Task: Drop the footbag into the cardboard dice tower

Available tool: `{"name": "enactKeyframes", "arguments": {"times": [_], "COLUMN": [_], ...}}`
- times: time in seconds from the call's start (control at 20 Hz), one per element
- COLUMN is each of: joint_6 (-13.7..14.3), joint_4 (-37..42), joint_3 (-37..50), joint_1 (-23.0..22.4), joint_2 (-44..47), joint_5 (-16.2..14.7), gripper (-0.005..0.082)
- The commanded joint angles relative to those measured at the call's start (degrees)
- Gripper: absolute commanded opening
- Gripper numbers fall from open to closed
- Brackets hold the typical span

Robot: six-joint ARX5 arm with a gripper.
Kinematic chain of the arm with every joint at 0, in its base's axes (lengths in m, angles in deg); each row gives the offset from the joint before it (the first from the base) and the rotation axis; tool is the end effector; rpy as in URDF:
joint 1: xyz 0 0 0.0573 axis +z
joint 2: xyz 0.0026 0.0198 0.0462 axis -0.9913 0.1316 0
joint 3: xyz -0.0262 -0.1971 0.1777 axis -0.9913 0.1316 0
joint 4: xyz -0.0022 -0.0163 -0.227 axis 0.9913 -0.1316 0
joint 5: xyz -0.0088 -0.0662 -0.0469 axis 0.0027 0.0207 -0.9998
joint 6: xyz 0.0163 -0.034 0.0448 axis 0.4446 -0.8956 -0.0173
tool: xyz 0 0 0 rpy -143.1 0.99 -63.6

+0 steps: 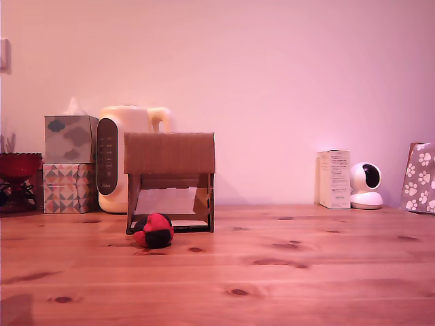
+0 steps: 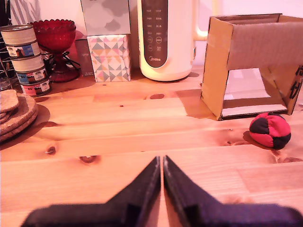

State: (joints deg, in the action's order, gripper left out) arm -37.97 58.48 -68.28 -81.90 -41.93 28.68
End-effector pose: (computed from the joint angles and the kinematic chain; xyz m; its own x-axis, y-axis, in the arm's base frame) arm 0.0749 -0.0026 0.1475 0.9811 -0.0828 -0.1749 0.0758 0.9961 -0.0460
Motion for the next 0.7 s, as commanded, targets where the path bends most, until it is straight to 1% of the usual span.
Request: {"name": "enactKeyframes", "arguments": {"times": [0.0,0.3,0.45,0.5,0.55,0.6,0.65], "joint_6": [0.24,0.24,-0.57,-2.99,-4.72,-6.27,-6.8], "joint_4": [-0.85,-0.57,3.72,5.09,5.44,5.33,5.35], "joint_3": [0.96,0.96,0.57,-0.07,-1.07,-2.47,-3.91], "joint_1": [0.09,0.09,0.09,0.09,0.09,0.09,0.07], "joint_2": [-0.59,-0.59,-0.59,-0.59,-0.59,-0.59,-0.59], "joint_5": [-0.24,-0.24,-0.79,-0.92,-0.92,-1.14,-1.84], "gripper": [-0.0024,-0.0024,-0.0024,-0.0024,-0.0024,-0.0024,-0.0024]}}
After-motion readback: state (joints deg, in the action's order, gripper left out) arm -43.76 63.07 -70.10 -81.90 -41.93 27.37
